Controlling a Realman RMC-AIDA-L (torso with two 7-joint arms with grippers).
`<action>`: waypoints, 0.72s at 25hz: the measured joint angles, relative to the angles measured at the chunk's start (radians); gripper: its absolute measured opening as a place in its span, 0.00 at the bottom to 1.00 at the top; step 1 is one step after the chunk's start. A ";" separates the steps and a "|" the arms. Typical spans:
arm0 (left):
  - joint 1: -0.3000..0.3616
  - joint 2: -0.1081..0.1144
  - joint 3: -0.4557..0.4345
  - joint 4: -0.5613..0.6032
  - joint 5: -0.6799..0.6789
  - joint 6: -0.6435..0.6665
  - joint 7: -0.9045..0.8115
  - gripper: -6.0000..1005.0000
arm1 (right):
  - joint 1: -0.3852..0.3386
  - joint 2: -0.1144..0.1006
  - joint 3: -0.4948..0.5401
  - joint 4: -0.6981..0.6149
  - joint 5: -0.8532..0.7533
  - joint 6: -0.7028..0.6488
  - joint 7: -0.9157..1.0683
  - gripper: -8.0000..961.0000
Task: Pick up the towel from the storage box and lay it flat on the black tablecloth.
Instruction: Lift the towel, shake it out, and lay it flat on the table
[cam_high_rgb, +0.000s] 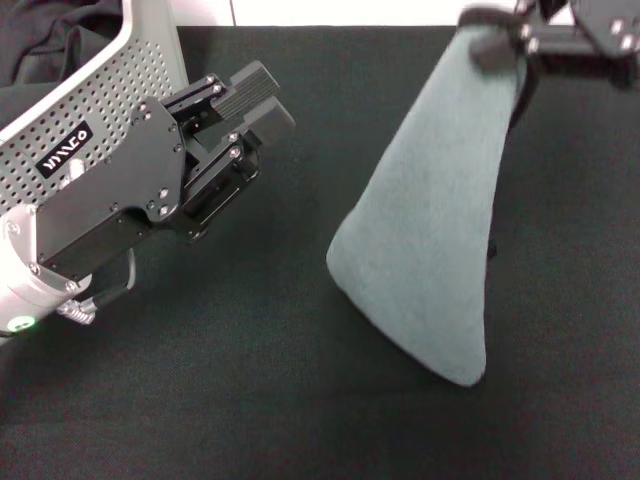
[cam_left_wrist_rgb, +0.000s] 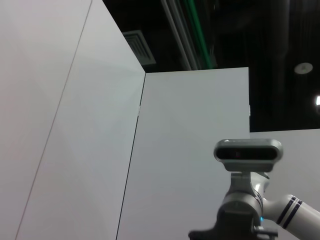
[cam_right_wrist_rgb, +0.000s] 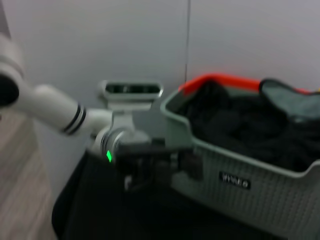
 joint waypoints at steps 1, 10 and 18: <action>-0.001 0.000 -0.001 0.001 0.000 0.002 0.000 0.34 | -0.003 0.000 -0.015 -0.019 -0.013 0.000 -0.003 0.01; -0.097 0.002 0.013 0.019 0.021 0.084 -0.048 0.34 | -0.030 -0.021 -0.191 -0.167 -0.042 0.008 -0.103 0.01; -0.172 0.010 0.023 0.161 0.218 0.085 -0.073 0.34 | -0.024 -0.051 -0.254 -0.271 -0.049 0.013 -0.123 0.02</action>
